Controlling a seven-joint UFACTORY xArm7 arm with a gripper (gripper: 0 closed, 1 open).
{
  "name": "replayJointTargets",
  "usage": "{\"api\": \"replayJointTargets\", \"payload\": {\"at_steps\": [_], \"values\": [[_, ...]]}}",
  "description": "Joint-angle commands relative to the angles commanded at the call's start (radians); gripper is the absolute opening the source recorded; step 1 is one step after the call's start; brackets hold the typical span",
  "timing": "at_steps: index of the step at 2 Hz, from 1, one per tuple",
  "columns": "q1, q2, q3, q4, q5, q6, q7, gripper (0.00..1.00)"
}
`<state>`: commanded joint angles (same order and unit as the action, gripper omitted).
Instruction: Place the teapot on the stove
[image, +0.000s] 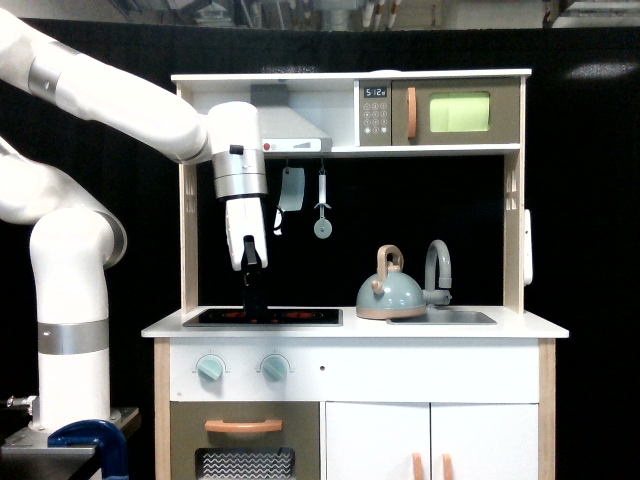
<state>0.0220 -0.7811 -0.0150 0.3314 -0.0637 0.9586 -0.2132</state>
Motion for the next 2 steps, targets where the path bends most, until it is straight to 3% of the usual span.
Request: {"api": "replayJointTargets", "payload": {"at_steps": [1,2], "values": [[0.457,0.267,-0.348,0.236,0.346,-0.255,-0.623,1.00],[0.803,0.516,-0.796,0.486,0.763,0.020,-1.388,1.00]]}}
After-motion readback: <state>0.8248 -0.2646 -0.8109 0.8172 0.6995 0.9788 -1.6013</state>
